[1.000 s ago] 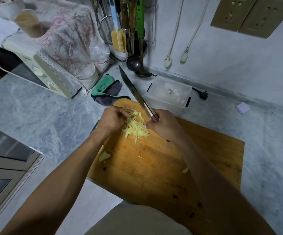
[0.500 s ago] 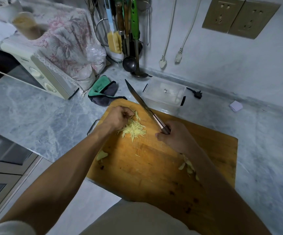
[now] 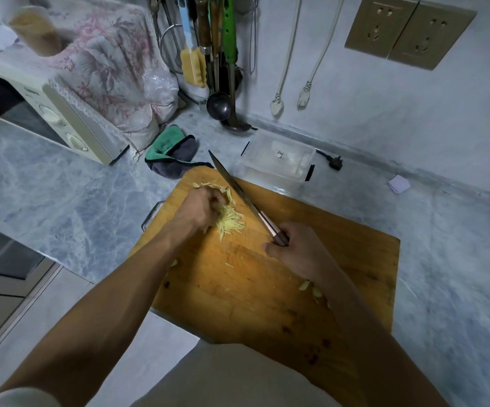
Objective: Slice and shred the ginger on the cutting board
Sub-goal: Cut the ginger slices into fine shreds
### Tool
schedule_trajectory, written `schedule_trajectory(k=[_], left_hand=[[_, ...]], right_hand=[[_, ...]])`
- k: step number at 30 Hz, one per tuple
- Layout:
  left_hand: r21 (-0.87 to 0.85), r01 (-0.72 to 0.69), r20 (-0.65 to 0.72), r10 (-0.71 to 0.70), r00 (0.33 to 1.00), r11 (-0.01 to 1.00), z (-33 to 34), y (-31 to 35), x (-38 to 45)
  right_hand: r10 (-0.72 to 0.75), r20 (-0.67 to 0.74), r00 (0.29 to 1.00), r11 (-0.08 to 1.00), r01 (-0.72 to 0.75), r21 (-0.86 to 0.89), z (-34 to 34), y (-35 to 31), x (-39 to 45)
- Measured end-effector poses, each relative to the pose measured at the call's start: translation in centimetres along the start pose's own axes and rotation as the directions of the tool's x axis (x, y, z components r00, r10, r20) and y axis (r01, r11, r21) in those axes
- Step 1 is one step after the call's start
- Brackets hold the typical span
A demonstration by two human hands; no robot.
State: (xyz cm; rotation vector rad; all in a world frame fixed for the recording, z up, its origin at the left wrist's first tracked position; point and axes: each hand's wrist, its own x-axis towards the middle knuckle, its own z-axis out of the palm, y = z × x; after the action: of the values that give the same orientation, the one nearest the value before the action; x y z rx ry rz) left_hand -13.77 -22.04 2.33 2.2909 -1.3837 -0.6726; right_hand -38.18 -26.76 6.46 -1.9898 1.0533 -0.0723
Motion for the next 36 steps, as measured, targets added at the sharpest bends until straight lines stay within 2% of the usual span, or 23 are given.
schedule_trajectory(k=[3, 6, 8, 10, 14, 21, 24, 28, 32, 36], left_hand=[[-0.006, 0.036, -0.022, -0.036, 0.999, 0.999, 0.5, 0.2, -0.6], [-0.039, 0.010, -0.120, -0.015, 0.993, 0.999, 0.3, 1.1, -1.8], [-0.125, 0.008, -0.199, -0.033, 0.979, 0.992, 0.5, 0.9, -3.0], [-0.263, 0.029, -0.250, -0.097, 0.963, 0.964, 0.9, 0.3, -4.9], [-0.472, 0.079, -0.286, -0.238, 0.928, 0.878, 2.2, -1.6, -9.0], [-0.517, 0.154, -0.319, -0.356, 0.878, 0.842, 3.8, -5.4, -14.4], [-0.486, 0.209, -0.372, -0.417, 0.829, 0.849, 4.0, -7.5, -15.9], [-0.446, 0.279, -0.385, -0.464, 0.798, 0.850, 3.9, -9.3, -17.6], [-0.389, 0.281, -0.336, -0.419, 0.843, 0.877, 3.7, -9.8, -17.8], [-0.206, 0.276, -0.309, -0.330, 0.892, 0.939, 3.6, -9.3, -16.7]], right_hand=[[-0.025, 0.005, 1.000, 1.000, 0.025, -0.006, 0.1, 0.4, -0.2], [-0.057, -0.008, 0.998, 0.998, 0.057, 0.002, 0.4, 0.5, -0.5], [-0.072, -0.001, 0.997, 0.996, 0.072, 0.058, 0.5, 0.4, -0.9], [-0.081, 0.038, 0.996, 0.980, 0.072, 0.187, 0.4, 0.2, -1.5], [-0.039, 0.105, 0.994, 0.934, -0.001, 0.358, 1.1, 0.0, -2.1], [-0.024, 0.093, 0.995, 0.930, -0.012, 0.368, 3.3, -1.5, -2.4], [-0.057, 0.111, 0.992, 0.946, 0.018, 0.324, 4.0, -1.5, -2.9], [-0.138, 0.139, 0.981, 0.989, 0.129, 0.069, 4.9, -1.4, -3.1], [-0.209, 0.082, 0.974, 0.972, 0.216, -0.090, 6.2, -1.1, -2.9], [-0.192, 0.099, 0.976, 0.974, 0.202, -0.104, 7.4, -0.4, -2.7]])
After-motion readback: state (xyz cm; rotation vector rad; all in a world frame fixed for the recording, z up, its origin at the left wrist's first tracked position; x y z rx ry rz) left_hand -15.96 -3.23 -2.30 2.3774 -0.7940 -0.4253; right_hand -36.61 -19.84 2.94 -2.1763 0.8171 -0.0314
